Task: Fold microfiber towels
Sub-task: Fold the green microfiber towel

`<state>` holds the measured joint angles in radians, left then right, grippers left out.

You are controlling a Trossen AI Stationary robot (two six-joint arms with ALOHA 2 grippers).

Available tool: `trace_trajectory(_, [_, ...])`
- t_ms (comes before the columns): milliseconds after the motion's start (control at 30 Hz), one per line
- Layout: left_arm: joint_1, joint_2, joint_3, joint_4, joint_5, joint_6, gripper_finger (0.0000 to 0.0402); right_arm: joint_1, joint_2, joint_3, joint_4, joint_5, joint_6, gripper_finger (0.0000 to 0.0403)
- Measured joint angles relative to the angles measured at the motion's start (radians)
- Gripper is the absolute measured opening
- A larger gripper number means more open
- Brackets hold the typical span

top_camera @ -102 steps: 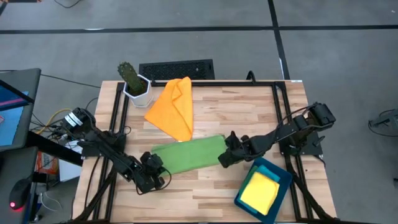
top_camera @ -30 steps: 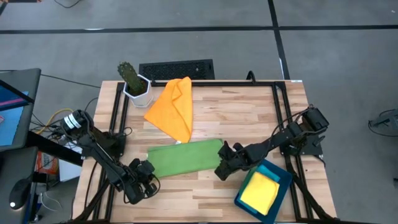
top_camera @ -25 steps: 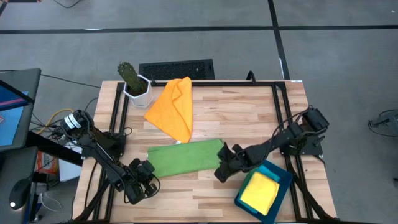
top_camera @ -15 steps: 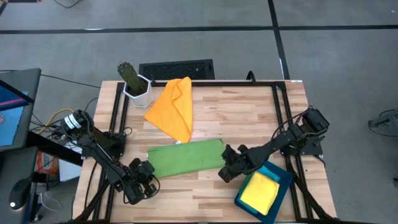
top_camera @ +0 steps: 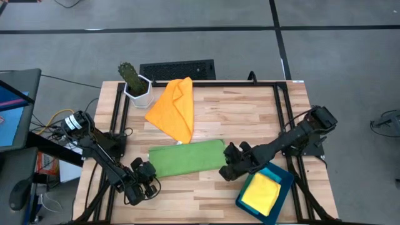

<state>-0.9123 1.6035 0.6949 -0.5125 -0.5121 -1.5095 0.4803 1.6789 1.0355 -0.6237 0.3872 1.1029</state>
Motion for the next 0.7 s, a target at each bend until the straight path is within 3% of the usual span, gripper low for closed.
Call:
trace_trajectory(233, [0.0, -0.005, 0.0, 0.015, -0.002, 0.024, 0.0065, 0.009, -0.024, 0.003, 0.021, 0.123, -0.011, 0.0036])
trace_trajectory(700, [0.003, -0.09, 0.014, 0.019, -0.072, 0.069, 0.015, -0.058, -0.004, 0.003, 0.013, 0.135, -0.06, 0.0044])
